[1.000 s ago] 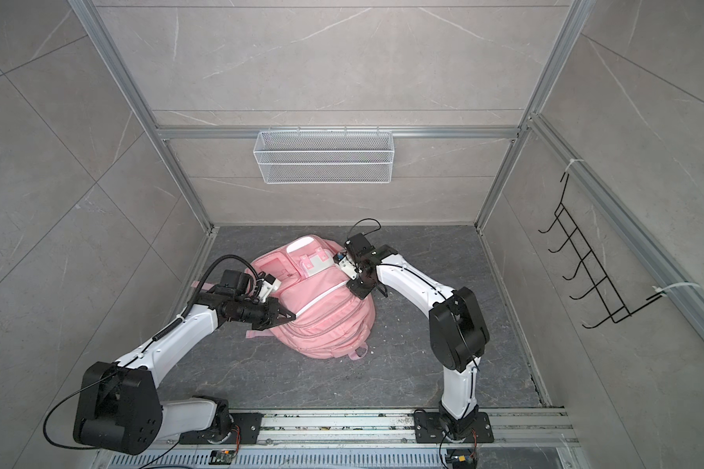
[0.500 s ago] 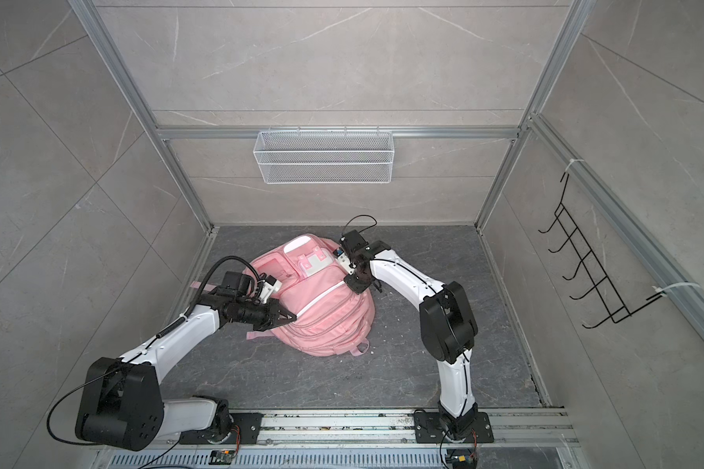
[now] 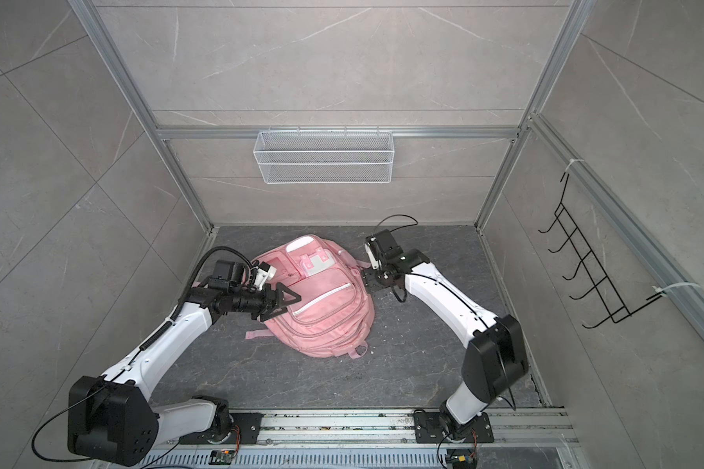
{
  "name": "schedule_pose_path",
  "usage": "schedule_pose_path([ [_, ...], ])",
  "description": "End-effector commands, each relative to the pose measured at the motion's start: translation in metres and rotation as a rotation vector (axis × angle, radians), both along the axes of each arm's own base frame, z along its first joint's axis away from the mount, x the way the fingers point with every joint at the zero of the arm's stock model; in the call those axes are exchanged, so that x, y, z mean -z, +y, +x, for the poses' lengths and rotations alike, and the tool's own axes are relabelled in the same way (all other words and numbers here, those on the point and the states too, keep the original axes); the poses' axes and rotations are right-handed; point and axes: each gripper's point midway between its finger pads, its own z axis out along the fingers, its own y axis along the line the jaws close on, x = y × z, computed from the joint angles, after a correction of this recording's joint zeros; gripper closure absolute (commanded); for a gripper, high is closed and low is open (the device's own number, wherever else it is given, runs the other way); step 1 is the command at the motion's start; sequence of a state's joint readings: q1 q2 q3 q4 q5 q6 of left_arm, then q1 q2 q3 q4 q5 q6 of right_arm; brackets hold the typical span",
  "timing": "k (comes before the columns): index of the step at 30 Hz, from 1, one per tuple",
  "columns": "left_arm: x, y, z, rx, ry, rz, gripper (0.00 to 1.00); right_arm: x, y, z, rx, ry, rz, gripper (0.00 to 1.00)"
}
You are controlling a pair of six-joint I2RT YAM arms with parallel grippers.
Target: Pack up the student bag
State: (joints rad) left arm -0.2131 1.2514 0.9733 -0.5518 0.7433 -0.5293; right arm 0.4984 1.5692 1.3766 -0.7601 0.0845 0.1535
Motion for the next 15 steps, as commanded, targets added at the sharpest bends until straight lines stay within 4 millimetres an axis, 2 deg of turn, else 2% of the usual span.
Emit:
schedule_pose_path([
  [1, -0.025, 0.022, 0.030, -0.116, -0.069, 0.066, 0.17, 0.020, -0.018, -0.022, 0.184, 0.125, 0.115, 0.24],
  [4, -0.018, 0.054, 0.042, -0.241, -0.027, 0.078, 0.17, 0.040, -0.037, -0.021, 0.292, 0.211, 0.213, 0.24],
  [8, 0.001, 0.087, 0.052, -0.350, 0.014, 0.130, 0.13, 0.071, -0.055, -0.007, 0.386, 0.287, 0.214, 0.24],
  [15, 0.043, 0.143, 0.063, -0.554, 0.062, 0.161, 0.09, 0.112, -0.049, 0.027, 0.415, 0.338, 0.198, 0.24],
])
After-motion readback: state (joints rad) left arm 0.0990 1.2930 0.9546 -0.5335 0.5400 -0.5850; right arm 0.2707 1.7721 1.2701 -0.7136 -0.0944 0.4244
